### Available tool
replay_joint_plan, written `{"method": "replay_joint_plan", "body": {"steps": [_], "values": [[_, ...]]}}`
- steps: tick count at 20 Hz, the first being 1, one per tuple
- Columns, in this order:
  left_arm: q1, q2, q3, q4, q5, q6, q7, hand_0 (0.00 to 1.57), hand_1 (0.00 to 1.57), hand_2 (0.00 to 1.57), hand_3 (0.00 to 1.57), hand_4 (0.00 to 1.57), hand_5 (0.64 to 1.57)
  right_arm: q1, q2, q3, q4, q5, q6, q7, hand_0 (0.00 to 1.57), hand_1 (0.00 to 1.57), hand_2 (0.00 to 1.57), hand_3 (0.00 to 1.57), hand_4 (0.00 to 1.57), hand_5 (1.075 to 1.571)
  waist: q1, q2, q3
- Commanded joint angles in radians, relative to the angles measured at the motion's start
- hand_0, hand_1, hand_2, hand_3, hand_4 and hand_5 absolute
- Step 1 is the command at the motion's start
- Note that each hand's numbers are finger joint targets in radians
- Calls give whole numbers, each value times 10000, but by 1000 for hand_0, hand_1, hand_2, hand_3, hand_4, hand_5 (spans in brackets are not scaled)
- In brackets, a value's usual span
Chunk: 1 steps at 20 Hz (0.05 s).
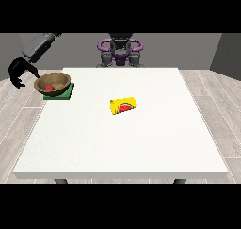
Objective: Pick the cup and pour the ball into the bowl, then pick the bowl and place it on the pad
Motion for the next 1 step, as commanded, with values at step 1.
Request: {"method": "replay_joint_plan", "body": {"steps": [1], "values": [[405,-442,-117,-19,-70,32,-355,0,0,0,0,0,1515,-329,-423,-123,-92,-208,390,499,134,134,280,375,0,1467,50,-275,-4]]}}
